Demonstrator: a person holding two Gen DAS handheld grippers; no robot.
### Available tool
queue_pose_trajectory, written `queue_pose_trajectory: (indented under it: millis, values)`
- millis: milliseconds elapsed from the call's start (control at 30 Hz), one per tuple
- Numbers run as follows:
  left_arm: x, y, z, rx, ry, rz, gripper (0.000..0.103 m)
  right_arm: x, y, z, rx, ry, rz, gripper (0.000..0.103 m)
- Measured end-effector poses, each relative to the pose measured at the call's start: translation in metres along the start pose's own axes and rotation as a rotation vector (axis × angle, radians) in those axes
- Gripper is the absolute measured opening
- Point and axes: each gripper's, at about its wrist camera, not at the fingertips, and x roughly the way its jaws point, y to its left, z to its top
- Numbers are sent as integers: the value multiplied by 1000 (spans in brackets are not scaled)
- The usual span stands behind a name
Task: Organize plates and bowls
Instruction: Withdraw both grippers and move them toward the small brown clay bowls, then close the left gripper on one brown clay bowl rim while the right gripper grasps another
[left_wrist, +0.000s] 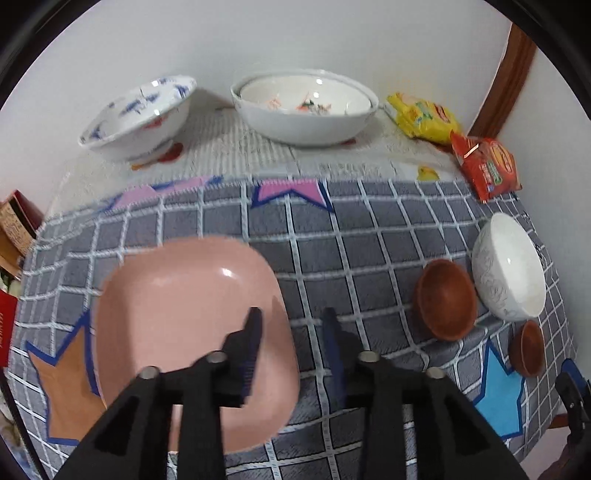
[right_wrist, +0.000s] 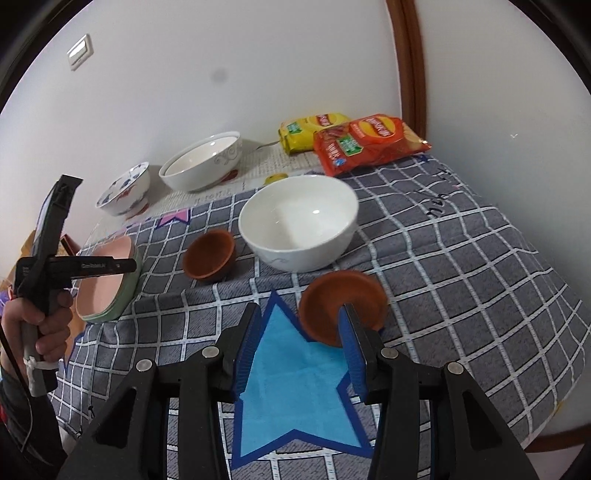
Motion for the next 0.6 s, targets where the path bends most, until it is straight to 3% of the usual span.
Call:
queue_pose_trajectory:
  millis: [233, 600]
  values:
    - [-9, -3, 10, -3, -22, -12, 38, -3, -11, 1, 17, -1, -25, 43]
    - [-11, -42, 0, 65, -35, -36, 38, -8, -39, -2, 52, 1, -169, 44]
